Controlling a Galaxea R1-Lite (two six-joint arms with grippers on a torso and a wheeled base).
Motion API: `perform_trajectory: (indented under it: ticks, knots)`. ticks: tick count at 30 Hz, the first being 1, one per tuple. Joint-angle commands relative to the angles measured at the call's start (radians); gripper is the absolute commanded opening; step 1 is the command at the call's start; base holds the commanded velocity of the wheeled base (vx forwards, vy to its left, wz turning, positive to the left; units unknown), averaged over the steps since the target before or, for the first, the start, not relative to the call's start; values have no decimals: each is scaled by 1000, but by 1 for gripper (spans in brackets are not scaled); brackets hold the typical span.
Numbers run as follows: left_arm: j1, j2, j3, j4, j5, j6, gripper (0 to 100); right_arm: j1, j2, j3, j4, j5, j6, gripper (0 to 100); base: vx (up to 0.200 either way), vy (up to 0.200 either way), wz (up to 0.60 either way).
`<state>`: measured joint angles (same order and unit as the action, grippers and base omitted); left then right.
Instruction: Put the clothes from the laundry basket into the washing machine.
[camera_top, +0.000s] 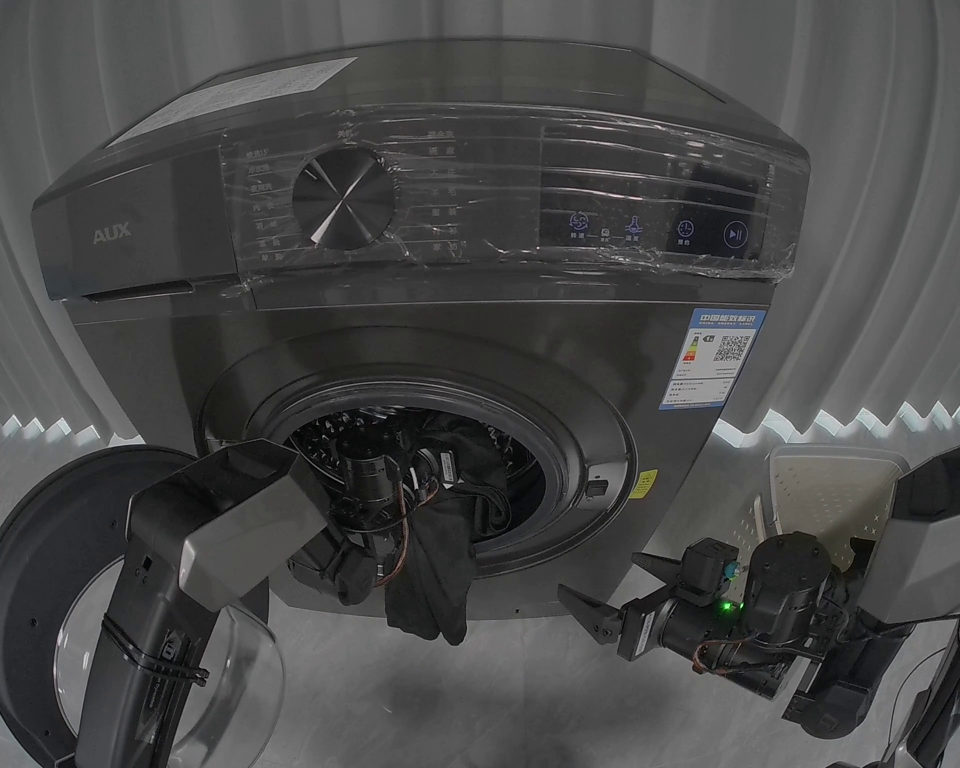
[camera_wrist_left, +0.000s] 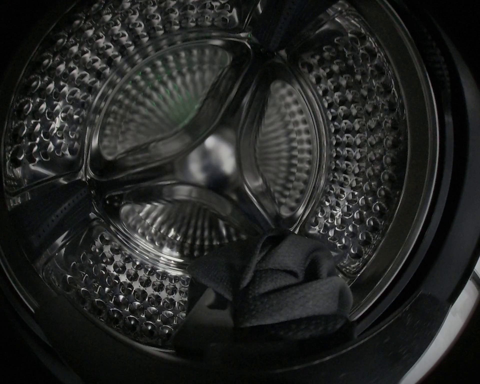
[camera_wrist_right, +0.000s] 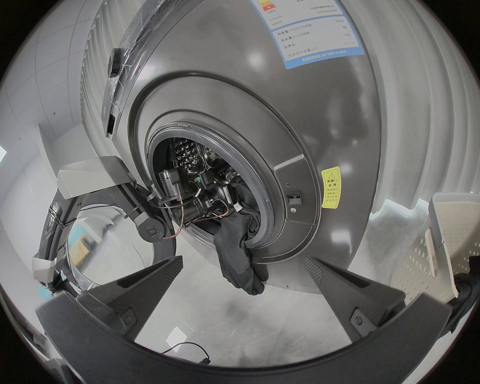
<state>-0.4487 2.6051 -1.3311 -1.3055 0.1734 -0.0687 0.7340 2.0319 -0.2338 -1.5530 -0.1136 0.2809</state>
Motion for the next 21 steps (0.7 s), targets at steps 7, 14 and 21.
perform_trajectory:
  ticks: [7,14,21]
  knots:
    - [35,95,-264,131,0,-10,0,-1,5,4,-7,0,1,100,0,0,0]
    - [45,102,-278,135,0,-10,0,-1,13,2,-7,0,1,100,0,0,0]
    - [42,101,-272,132,0,-17,100,-1,13,2,-7,0,1,100,0,0,0]
